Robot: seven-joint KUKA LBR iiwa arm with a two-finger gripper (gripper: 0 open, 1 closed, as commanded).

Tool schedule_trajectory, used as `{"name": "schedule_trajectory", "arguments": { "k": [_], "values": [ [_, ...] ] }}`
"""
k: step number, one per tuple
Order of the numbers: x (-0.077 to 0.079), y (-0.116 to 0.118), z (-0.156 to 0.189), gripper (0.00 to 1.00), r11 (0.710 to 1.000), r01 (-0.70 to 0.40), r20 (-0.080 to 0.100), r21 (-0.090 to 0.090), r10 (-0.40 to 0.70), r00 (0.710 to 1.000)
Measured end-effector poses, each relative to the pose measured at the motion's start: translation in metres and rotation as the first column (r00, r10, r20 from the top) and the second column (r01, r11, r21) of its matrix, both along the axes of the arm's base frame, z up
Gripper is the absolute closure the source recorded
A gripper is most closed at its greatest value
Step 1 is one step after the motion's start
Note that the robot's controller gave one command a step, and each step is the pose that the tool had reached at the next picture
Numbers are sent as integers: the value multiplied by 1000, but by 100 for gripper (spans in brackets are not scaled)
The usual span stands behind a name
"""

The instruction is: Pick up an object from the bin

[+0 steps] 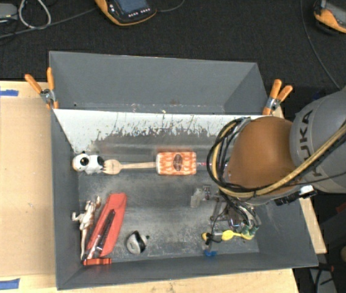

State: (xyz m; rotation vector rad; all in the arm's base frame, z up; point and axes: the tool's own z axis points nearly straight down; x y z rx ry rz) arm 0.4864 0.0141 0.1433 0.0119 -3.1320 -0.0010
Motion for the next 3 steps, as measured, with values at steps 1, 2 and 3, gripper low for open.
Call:
{"name": "schedule_trajectory", "arguments": {
  "k": [1,2,3],
  "values": [
    [2,0,3,0,1000,1,7,0,-1,1000],
    [-12,-79,-19,0,1000,-3,0,-1,3,1000],
    [8,-90,2,0,998,-65,13,3,65,998]
  ]
}}
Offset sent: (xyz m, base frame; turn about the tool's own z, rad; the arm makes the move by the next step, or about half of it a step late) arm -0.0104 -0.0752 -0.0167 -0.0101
